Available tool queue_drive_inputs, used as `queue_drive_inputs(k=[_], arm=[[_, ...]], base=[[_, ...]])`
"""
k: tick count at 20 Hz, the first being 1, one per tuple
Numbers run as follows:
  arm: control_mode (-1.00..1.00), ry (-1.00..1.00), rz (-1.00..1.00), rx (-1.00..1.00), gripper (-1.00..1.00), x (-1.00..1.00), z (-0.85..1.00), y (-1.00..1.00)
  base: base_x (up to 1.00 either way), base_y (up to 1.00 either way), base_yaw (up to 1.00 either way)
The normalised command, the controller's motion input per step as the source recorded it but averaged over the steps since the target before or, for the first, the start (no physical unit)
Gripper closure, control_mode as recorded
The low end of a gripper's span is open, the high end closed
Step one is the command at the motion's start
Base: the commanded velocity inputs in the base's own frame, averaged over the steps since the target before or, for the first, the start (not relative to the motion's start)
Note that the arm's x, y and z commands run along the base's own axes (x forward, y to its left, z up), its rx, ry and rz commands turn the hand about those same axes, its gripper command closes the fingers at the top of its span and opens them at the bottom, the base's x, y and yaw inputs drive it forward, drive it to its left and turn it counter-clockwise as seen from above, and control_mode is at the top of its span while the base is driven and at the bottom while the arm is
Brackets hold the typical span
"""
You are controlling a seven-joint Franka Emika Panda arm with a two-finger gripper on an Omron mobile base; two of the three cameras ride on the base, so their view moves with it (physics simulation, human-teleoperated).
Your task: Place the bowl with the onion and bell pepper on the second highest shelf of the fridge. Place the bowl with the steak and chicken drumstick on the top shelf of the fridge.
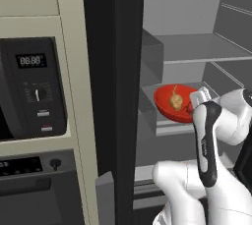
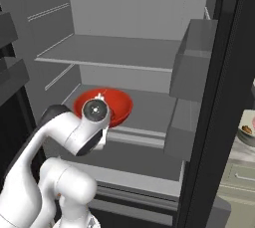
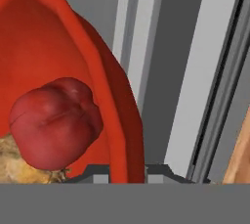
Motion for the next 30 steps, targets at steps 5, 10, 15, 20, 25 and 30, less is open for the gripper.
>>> queue_drive_inputs(k=[5,10,15,20,25,30], arm=[[-1.00,0.09,-0.01,-0.04,1.00,0.96,-0.38,0.00],[-1.00,0.10,0.00,-0.01,1.00,0.99,-0.15,0.00],[-1.00,0.12,0.00,0.00,1.00,0.93,-0.08,-0.08],[-1.00,0.12,0.00,0.00,1.00,0.95,-0.23,-0.15],[-1.00,0.01,0.00,-0.11,-1.00,0.62,-0.36,-0.03],[-1.00,0.01,-0.03,-0.02,-1.00,-0.11,0.16,0.00]], base=[[0.00,0.00,0.00],[0.00,0.00,0.00],[0.00,0.00,0.00],[0.00,0.00,0.00],[0.00,0.00,0.00],[0.00,0.00,0.00]])
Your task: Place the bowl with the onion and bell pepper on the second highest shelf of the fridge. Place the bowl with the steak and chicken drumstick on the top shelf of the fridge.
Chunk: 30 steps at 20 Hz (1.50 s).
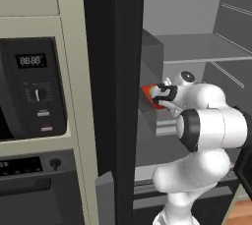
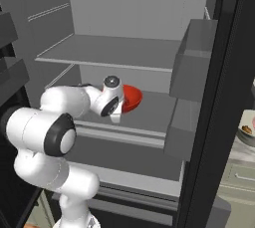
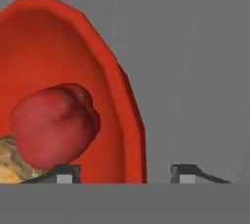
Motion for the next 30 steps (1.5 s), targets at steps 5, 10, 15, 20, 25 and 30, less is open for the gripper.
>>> queue_drive_inputs(k=[5,10,15,20,25,30], arm=[[-1.00,0.00,-0.03,-0.02,-1.00,-0.98,1.00,0.05],[-1.00,-0.09,-0.01,-0.07,-1.00,-1.00,0.66,0.03],[-1.00,-0.21,0.00,-0.05,-1.00,-1.00,0.19,0.00],[-1.00,-0.14,0.00,-0.02,-1.00,-1.00,0.63,0.00],[-1.00,0.04,0.00,0.00,-1.00,-1.00,1.00,0.13],[-1.00,0.21,0.01,0.00,-1.00,-0.95,0.92,0.14]], base=[[0.00,0.00,0.00],[0.00,0.00,0.00],[0.00,0.00,0.00],[0.00,0.00,0.00],[0.00,0.00,0.00],[0.00,0.00,0.00]])
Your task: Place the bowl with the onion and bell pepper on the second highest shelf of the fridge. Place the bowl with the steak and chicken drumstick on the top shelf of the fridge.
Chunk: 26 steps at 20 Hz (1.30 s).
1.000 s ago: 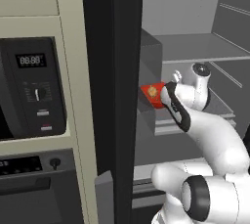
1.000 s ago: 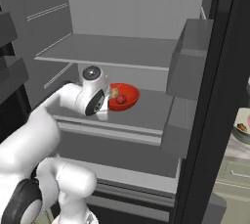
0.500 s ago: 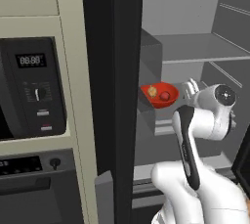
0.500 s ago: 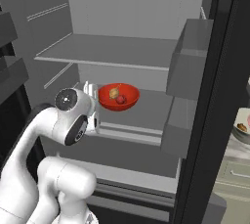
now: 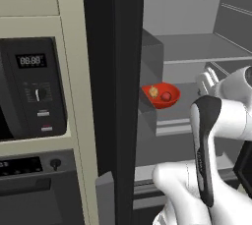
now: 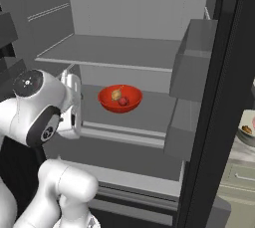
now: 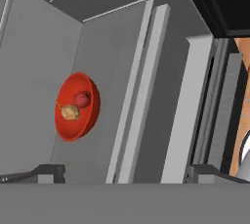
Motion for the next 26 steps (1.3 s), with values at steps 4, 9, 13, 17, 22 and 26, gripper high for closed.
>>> queue_drive_inputs(k=[4,9,13,17,22,26], arm=[[1.00,0.00,0.00,0.00,-1.00,0.00,0.00,0.00],[1.00,0.00,0.00,0.00,-1.00,0.00,0.00,0.00],[1.00,0.00,0.00,0.00,-1.00,0.00,0.00,0.00],[1.00,0.00,0.00,0.00,-1.00,0.00,0.00,0.00],[1.00,0.00,0.00,0.00,-1.00,0.00,0.00,0.00],[1.00,0.00,0.00,0.00,-1.00,0.00,0.00,0.00]], base=[[-1.00,0.03,0.00],[-1.00,-0.12,-0.03],[-1.00,-0.79,-0.31],[-0.44,-1.00,-0.36],[0.07,-1.00,-0.22],[0.62,-1.00,-0.02]])
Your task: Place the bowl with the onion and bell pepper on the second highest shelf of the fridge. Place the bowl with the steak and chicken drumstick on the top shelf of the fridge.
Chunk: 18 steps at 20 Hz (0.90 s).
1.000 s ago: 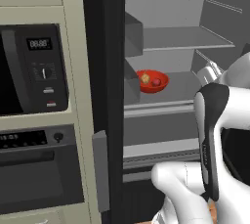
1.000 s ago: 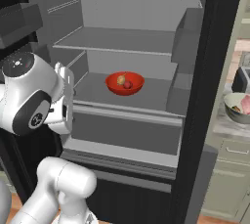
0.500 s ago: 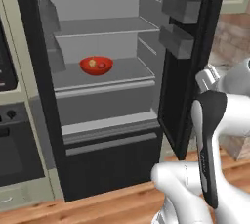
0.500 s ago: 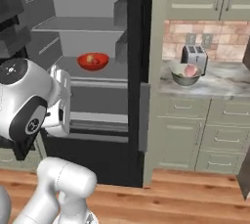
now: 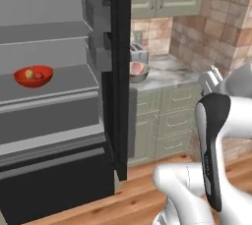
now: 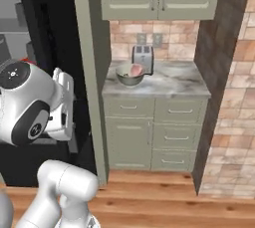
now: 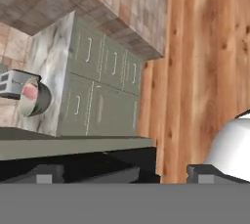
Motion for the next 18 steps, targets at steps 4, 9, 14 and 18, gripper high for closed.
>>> queue_drive_inputs(k=[4,9,14,18], arm=[[1.00,0.00,0.00,0.00,-1.00,0.00,0.00,0.00],[1.00,0.00,0.00,0.00,-1.00,0.00,0.00,0.00],[1.00,0.00,0.00,0.00,-1.00,0.00,0.00,0.00],[1.00,0.00,0.00,0.00,-1.00,0.00,0.00,0.00]], base=[[0.76,-1.00,0.10],[0.92,-0.37,0.39],[0.98,-0.10,0.42],[0.89,-0.21,0.13]])
